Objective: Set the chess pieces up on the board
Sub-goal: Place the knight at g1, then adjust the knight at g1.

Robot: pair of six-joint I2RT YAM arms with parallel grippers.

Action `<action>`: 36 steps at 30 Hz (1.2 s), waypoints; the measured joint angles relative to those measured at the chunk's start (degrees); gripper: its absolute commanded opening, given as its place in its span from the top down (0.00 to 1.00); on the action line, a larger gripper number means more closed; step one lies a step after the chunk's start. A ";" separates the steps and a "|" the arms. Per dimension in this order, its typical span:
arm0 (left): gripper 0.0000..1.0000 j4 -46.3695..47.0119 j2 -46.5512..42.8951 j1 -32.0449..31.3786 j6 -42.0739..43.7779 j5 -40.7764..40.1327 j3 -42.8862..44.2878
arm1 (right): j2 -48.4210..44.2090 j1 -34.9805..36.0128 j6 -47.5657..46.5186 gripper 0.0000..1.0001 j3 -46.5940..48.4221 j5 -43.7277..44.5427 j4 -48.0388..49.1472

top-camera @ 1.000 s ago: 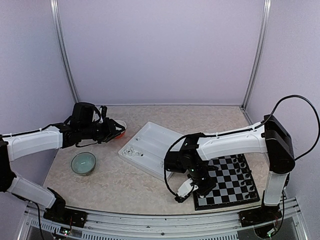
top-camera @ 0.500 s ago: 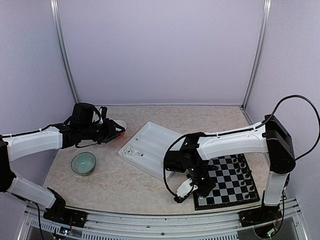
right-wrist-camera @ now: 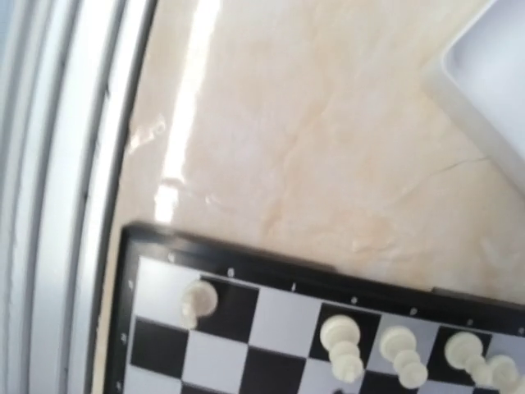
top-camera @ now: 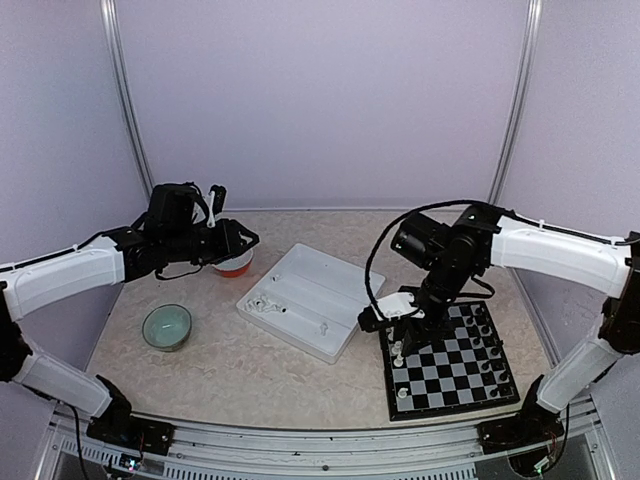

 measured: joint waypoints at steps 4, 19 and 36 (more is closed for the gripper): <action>0.60 -2.03 2.60 -1.70 9.40 -7.23 5.20 | -9.03 -1.66 2.05 0.62 -9.20 -5.22 8.22; 0.59 -1.22 3.13 2.91 20.98 -15.61 0.72 | -22.16 -5.42 9.03 0.52 -34.56 -14.08 28.24; 0.58 -0.37 3.13 3.50 21.22 -14.86 0.70 | -13.75 2.97 10.49 0.60 -37.29 -4.39 37.05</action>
